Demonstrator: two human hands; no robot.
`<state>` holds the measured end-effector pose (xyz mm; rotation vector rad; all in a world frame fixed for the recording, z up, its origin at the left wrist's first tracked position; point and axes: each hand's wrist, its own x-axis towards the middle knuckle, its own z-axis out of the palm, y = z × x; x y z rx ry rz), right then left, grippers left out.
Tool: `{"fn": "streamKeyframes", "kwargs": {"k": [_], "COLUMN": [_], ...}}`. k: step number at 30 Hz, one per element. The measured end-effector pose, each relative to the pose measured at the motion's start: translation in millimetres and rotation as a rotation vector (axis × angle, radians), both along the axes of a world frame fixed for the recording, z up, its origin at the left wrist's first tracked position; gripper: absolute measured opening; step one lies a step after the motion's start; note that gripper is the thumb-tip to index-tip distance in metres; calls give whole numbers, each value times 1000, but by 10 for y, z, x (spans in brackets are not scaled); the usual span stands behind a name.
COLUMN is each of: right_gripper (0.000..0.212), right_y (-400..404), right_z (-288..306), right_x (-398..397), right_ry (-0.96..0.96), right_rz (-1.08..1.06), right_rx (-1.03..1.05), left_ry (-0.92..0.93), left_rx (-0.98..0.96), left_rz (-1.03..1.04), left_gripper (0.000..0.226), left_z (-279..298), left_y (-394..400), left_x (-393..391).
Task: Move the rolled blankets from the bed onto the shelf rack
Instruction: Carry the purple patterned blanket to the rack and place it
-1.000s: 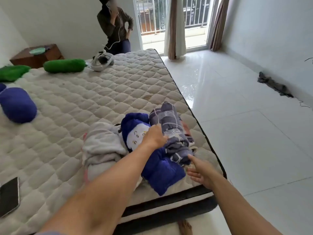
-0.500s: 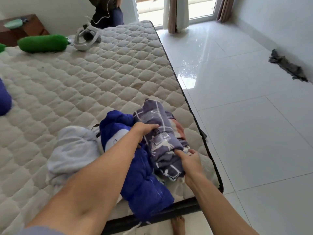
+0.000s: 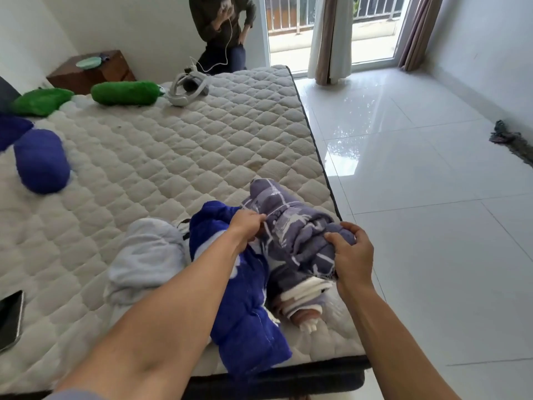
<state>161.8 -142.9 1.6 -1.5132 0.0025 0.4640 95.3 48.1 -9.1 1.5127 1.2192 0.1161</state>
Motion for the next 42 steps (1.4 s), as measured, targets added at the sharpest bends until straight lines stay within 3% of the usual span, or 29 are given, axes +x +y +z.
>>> {"fn": "streamKeyframes", "kwargs": {"k": [9, 14, 18, 23, 29, 34, 42], "right_gripper": [27, 24, 22, 26, 28, 22, 21], "right_y": [209, 435, 425, -3, -922, -1730, -2958], "right_z": [393, 588, 632, 576, 484, 516, 381], "right_x": [-266, -910, -1707, -2955, -4569, -5718, -7415], "right_ry": [-68, -77, -74, -10, -24, -31, 44], "right_rz": [78, 299, 566, 916, 1349, 1725, 2217], "right_rx": [192, 277, 269, 201, 171, 188, 224], "left_ry": [-246, -183, 18, 210, 383, 471, 536], "left_rx": [315, 478, 620, 636, 580, 530, 390], "left_rz": [157, 336, 507, 797, 1242, 1585, 2116], "left_gripper": [32, 37, 45, 42, 34, 34, 30], "left_z": [700, 1071, 1235, 1213, 1017, 984, 971], "left_y": [99, -42, -543, -1640, -3482, -4949, -6816], "left_x": [-608, -1683, -2808, -4279, -5872, -6741, -7473]}}
